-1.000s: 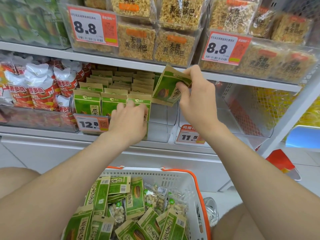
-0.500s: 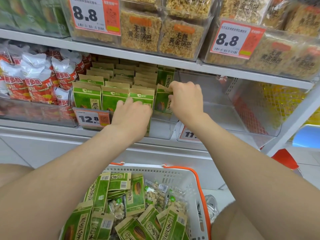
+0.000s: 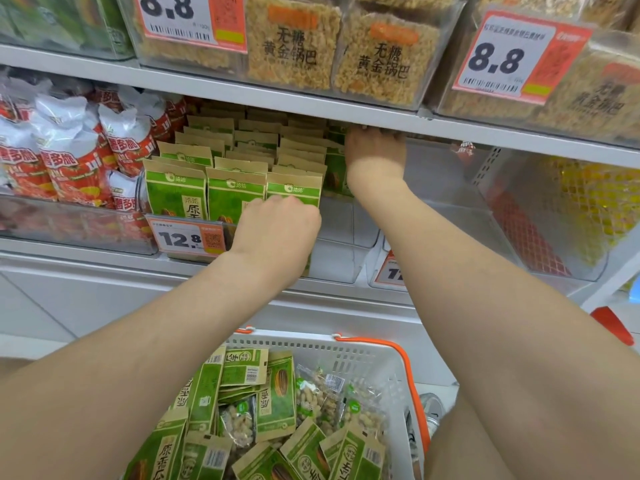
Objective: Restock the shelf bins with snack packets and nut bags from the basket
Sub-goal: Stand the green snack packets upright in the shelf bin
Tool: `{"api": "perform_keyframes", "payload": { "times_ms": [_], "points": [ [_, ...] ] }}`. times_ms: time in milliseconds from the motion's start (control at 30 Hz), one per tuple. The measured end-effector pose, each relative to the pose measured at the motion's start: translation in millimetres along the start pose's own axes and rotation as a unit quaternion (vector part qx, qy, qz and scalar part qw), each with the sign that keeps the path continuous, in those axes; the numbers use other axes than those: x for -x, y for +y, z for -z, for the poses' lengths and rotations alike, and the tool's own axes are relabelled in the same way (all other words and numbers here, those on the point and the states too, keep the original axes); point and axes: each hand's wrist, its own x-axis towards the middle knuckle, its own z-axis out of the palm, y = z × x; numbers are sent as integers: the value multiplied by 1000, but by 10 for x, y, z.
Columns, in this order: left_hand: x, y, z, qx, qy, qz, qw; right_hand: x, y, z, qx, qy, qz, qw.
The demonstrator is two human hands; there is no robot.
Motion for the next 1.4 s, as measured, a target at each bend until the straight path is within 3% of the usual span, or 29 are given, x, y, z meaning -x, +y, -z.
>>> {"api": "perform_keyframes", "payload": {
  "times_ms": [133, 400, 567, 833, 1000, 1200, 1300, 1400],
  "points": [
    [5, -3, 14, -8, 0, -2, 1000, 37, -28, 27, 11, 53, 38, 998],
    [12, 11, 57, -10, -12, 0, 1000, 153, -39, -40, 156, -37, 92, 983],
    [9, 7, 55, -9, -7, -4, 1000, 94, -54, -216, 280, -125, 105, 946],
    [-10, -12, 26, -6, -2, -3, 1000, 19, -99, -310, 373, -185, 121, 901],
    [-3, -45, -7, 3, -6, 0, 1000, 81, -132, -232, 340, -188, 118, 914],
    [49, -25, 17, 35, 8, 0, 999, 284, -121, -53, 226, -180, 100, 952],
    [122, 22, 116, 37, 34, -7, 999, 501, -115, 91, 138, -138, 112, 974],
    [236, 27, 220, 91, -20, -1, 996, 760, -87, 239, 66, -74, 134, 986]
  ]
}}
